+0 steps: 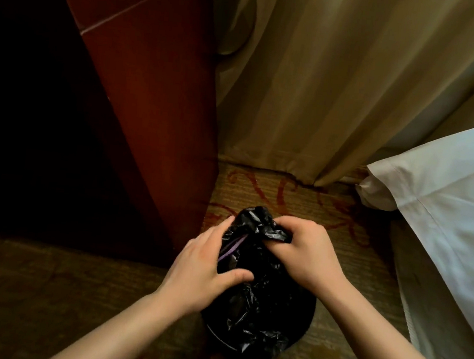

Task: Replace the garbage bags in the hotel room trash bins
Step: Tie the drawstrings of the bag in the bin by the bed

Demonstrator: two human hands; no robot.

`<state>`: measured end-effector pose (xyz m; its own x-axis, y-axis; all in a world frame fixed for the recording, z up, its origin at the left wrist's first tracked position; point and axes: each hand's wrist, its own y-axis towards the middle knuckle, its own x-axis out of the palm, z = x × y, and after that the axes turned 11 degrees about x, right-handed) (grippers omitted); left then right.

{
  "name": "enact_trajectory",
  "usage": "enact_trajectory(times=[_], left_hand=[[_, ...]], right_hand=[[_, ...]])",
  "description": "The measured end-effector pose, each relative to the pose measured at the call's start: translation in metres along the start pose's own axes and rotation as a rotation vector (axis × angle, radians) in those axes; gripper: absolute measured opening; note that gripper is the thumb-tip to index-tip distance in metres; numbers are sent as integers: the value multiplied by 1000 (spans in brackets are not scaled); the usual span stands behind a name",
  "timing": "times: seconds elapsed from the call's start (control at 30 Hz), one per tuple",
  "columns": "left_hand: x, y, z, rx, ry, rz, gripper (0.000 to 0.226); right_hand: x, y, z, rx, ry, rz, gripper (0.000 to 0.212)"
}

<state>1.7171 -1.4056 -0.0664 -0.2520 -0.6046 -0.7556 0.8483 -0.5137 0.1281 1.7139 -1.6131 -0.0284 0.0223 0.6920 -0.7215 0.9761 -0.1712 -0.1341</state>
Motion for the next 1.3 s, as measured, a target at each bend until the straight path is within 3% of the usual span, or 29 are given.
enact_trajectory(times=[0.17,0.27,0.4,0.57,0.77,0.83,1.03,1.3], left_hand=[[-7,7,21,-13,-322,240,31],[-22,14,34,9,-492,225,15],[-42,28,51,32,-595,169,17],[-81,60,106,31,-550,260,53],[-157,84,209,-116,-725,359,36],[-185,89,246,-120,-716,335,32],[-268,89,356,-139,-728,244,33],[-344,99,478,-117,-641,196,46]], right_hand=[[-23,-4,-18,-53,109,38,8],[-40,-2,-19,-25,149,46,10],[-62,-1,-23,50,285,10,9],[-107,-11,-66,5,340,11,5],[-214,-40,-131,53,529,-110,9],[-245,-55,-152,105,607,-79,11],[-339,-100,-220,253,710,49,48],[-463,-163,-291,254,570,166,21]])
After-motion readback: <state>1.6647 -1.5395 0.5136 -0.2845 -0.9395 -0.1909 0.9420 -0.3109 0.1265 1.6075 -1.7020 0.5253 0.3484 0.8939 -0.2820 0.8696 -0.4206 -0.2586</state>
